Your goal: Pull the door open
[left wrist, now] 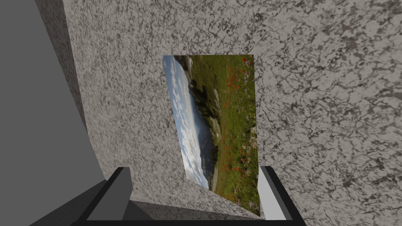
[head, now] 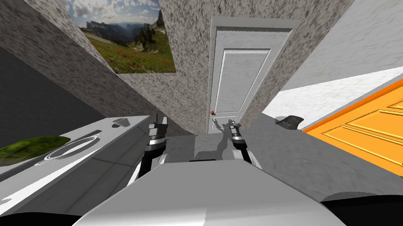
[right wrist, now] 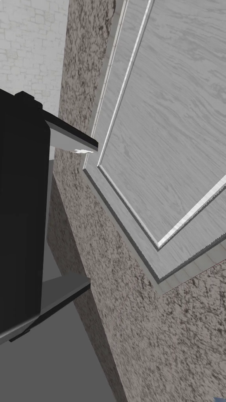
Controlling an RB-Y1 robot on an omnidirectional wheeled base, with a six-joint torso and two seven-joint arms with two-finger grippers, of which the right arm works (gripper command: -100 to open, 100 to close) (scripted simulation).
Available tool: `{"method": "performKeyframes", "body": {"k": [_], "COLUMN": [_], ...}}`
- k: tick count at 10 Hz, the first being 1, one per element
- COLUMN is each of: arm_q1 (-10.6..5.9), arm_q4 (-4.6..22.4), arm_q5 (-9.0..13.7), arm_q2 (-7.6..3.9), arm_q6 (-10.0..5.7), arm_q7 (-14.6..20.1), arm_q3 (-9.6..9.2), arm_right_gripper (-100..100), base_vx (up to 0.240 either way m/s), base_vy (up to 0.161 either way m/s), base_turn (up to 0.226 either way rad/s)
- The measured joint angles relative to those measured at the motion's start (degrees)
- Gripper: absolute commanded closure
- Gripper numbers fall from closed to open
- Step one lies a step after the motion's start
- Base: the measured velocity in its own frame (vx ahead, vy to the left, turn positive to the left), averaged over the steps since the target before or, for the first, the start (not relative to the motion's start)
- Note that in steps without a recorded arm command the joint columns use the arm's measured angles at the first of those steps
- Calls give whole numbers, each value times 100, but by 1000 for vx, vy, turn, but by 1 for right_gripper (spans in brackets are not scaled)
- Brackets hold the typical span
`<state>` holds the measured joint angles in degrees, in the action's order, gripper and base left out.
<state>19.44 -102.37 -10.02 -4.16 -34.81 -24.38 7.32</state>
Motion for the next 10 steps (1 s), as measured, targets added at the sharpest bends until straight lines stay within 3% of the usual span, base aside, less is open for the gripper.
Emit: {"method": "performKeyframes", "body": {"k": [2,5,10], "arm_q1": [-120,-304,-532], "arm_q4": [228,808,1589], "arm_q5": [-70,-168,-380], "arm_q2": [-21,-78,-44], "arm_q6": [19,-132,-317], "arm_q7": [-232,-597,-1290], "arm_q3": [61,202,348], "arm_right_gripper": [-100,-100,-100], "base_vx": [58,85,87], "base_vy": [2,-8,6], "base_turn": [19,33,25]}}
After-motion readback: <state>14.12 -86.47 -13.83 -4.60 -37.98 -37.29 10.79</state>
